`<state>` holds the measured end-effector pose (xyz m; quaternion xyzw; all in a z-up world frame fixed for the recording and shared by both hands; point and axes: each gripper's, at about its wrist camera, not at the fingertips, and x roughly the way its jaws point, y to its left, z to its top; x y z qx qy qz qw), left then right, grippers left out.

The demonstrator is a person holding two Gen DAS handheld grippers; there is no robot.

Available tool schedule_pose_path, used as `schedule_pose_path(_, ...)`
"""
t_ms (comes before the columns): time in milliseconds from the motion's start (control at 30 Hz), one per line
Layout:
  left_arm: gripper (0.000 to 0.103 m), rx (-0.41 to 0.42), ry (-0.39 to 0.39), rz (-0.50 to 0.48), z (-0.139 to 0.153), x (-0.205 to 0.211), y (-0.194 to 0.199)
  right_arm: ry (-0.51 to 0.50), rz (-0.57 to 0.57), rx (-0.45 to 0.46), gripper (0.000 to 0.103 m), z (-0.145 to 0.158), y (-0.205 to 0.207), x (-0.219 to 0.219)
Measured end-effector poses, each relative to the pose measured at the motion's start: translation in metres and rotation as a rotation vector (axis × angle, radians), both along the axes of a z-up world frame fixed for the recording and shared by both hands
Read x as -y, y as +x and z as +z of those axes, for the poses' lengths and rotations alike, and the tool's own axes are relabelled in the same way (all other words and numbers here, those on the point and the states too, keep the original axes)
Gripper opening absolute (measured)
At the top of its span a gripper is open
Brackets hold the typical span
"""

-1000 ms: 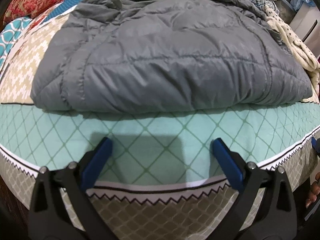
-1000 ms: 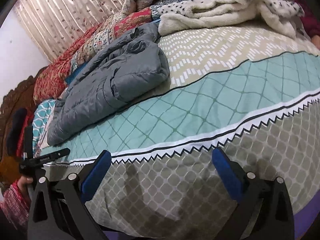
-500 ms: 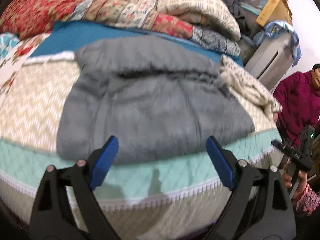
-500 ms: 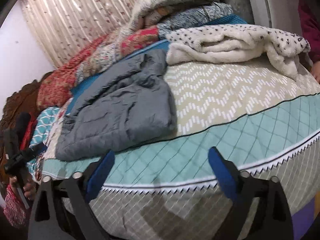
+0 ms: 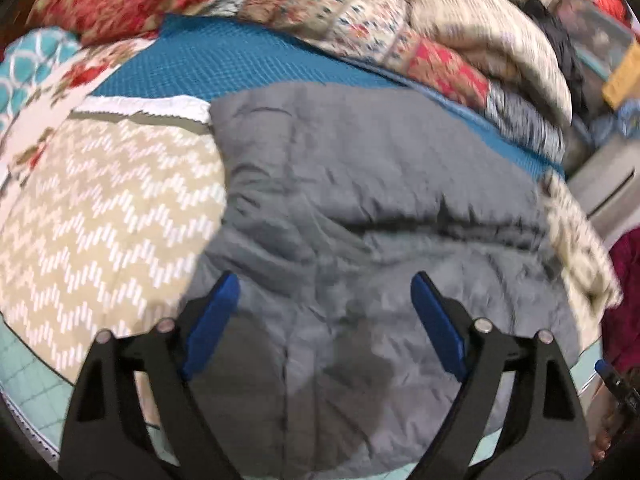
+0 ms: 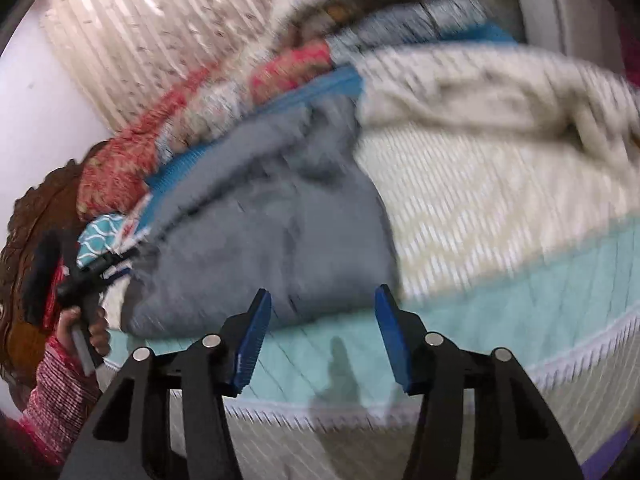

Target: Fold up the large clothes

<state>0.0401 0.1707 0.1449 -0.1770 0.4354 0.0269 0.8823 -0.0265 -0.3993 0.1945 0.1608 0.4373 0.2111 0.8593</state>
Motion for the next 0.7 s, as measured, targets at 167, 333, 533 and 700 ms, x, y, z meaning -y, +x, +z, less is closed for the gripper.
schedule_pose_path(167, 0.084, 0.059, -0.008, 0.016, 0.013, -0.016, 0.003, 0.033, 0.085, 0.020, 0.059, 0.022, 0.068, -0.029)
schedule_pose_path(333, 0.078, -0.015, 0.046, 0.019, -0.014, -0.016, 0.025, 0.100, 0.093, -0.171, 0.046, -0.029, 0.158, -0.051)
schedule_pose_path(533, 0.074, -0.135, 0.060, 0.045, -0.058, -0.036, 0.032, 0.146, -0.043, -0.361, 0.037, -0.097, 0.196, -0.024)
schedule_pose_path(700, 0.074, 0.143, -0.035, 0.045, 0.005, -0.047, -0.030, 0.023, 0.132, -0.124, 0.038, 0.000, 0.186, -0.022)
